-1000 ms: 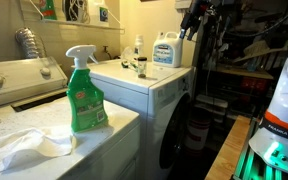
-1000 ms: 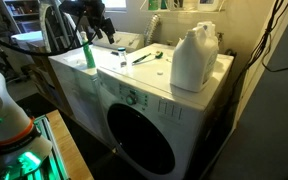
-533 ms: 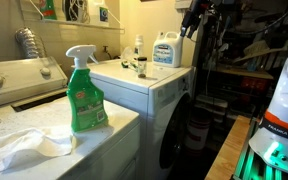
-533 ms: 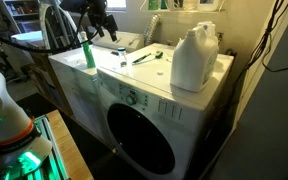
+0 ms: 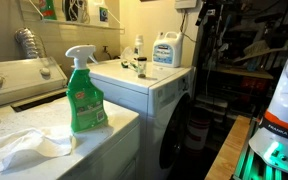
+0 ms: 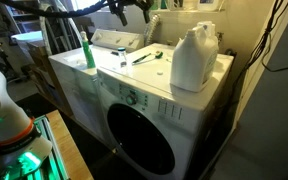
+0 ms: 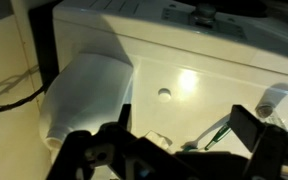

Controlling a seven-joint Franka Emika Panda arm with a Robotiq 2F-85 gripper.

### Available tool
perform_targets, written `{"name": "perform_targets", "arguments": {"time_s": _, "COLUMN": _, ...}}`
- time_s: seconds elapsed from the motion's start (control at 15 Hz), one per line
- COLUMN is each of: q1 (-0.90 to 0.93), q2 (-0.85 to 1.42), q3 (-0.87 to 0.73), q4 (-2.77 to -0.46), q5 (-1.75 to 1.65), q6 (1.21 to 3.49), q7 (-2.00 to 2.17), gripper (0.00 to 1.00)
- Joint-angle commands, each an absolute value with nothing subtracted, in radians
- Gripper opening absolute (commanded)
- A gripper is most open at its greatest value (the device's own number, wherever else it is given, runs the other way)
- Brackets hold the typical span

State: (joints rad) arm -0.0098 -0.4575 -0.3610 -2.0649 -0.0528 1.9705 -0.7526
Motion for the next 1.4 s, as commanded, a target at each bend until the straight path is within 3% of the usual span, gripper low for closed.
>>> {"name": "perform_targets", "arguments": {"time_s": 0.0, "q1": -0.017, "q2": -0.253, "q3": -0.396, "q4": -1.840, "q5": -0.006, "q6": 2.008, "q7": -0.870, "gripper": 1.00}}
{"name": "perform_targets", "arguments": {"time_s": 0.27, "q1": -0.067, "q2": -0.088, "q3": -0.384, "q4": -1.677, "q5": 0.110, "q6": 2.124, "q7": -0.798, "gripper": 1.00}}
{"name": "perform_targets", "arguments": {"time_s": 0.33, "q1": -0.079, "q2": -0.172, "q3": -0.346, "q4": -1.766, "q5": 0.058, "q6": 2.107, "q7": -0.815, "gripper": 1.00}}
{"name": "perform_targets", "arguments": {"time_s": 0.87, "q1": -0.114, "q2": -0.059, "q3": -0.340, "q4": -1.658, "q5": 0.122, "q6": 2.143, "q7": -0.813, "gripper": 1.00}}
{"name": "perform_targets", "arguments": {"time_s": 1.33, "q1": -0.235, "q2": 0.242, "q3": -0.297, "q4": -1.360, "q5": 0.298, "q6": 2.153, "q7": -0.858, "gripper": 1.00}}
